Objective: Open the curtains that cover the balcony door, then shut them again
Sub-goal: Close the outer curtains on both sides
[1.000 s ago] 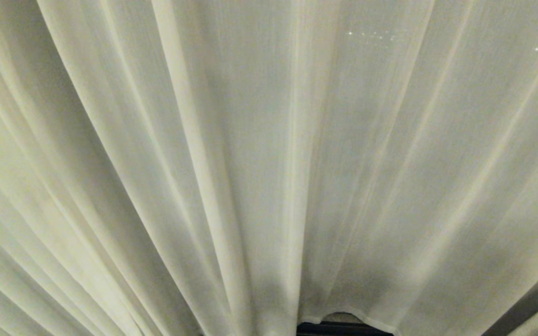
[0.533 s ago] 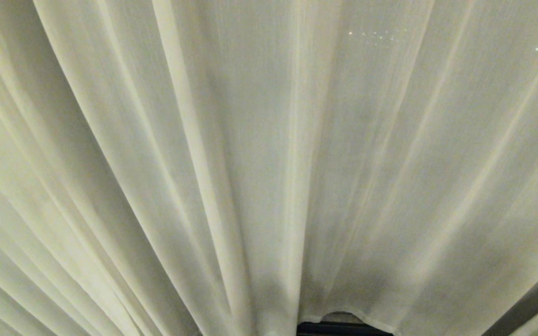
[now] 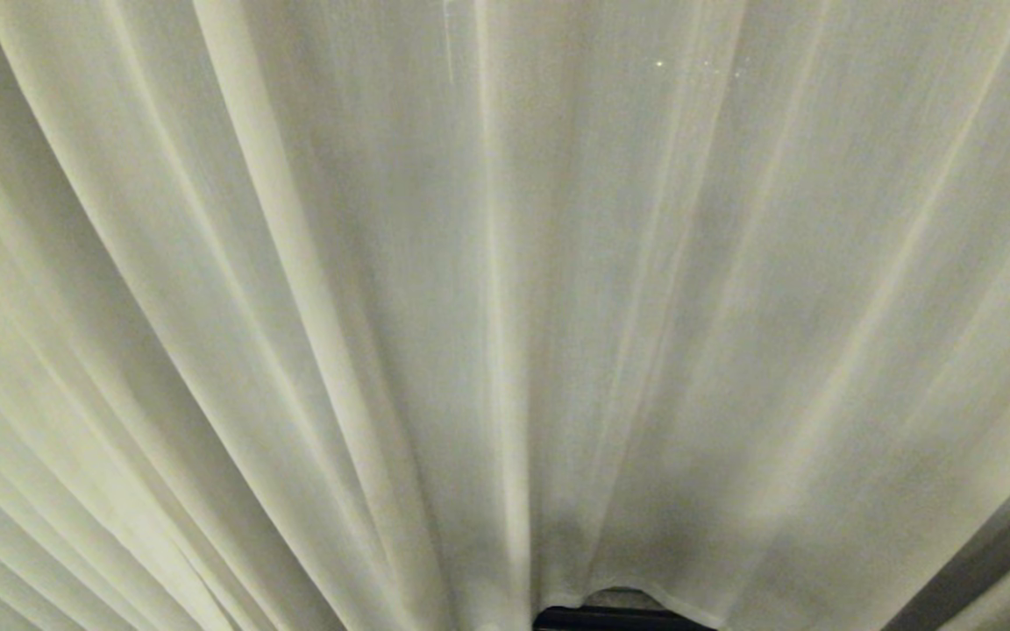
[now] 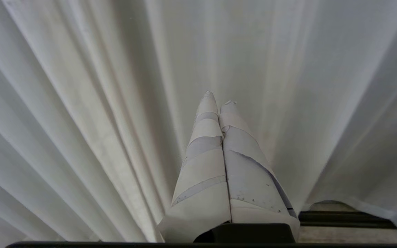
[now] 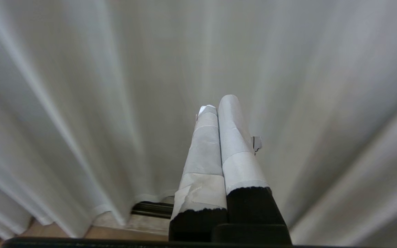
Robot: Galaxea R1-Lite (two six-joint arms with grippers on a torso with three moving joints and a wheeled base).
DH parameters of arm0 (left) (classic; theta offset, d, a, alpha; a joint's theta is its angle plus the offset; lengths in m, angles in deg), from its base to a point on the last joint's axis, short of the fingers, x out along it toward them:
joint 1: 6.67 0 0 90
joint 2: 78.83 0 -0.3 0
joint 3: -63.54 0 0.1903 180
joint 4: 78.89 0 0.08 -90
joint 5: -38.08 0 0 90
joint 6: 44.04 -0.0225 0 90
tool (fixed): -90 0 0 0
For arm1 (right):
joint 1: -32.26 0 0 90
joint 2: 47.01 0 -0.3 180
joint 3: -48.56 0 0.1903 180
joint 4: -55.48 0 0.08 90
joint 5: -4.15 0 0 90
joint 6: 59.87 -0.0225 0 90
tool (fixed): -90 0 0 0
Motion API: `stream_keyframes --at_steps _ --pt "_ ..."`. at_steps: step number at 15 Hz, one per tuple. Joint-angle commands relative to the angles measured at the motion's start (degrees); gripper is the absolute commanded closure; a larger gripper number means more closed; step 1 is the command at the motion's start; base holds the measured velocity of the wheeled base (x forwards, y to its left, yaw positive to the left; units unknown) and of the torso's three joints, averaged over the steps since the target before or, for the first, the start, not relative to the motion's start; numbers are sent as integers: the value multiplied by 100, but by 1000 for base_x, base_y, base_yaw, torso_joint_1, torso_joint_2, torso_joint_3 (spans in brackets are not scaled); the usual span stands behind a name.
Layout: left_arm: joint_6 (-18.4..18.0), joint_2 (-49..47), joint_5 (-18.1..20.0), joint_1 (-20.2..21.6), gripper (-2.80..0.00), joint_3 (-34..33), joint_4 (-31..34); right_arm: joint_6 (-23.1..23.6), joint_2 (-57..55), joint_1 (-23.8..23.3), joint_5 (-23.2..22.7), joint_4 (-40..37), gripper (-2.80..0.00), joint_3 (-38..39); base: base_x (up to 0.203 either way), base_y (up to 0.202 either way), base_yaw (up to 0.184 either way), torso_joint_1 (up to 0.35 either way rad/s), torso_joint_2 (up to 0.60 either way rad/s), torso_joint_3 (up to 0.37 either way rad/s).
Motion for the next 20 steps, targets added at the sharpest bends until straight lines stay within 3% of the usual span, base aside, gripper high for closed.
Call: stream_keyframes --at_steps 1,14,20 --pt "-21 16 13 3 0 0 -8 5 0 2 -2 -2 0 1 0 -187 1 2 2 2" --pt "110 16 -5 3 0 0 8 5 0 2 -2 -2 0 1 0 -190 0 3 3 1" --pt "120 16 -14 3 0 0 9 5 0 2 -2 -2 0 1 0 -19 0 0 0 0"
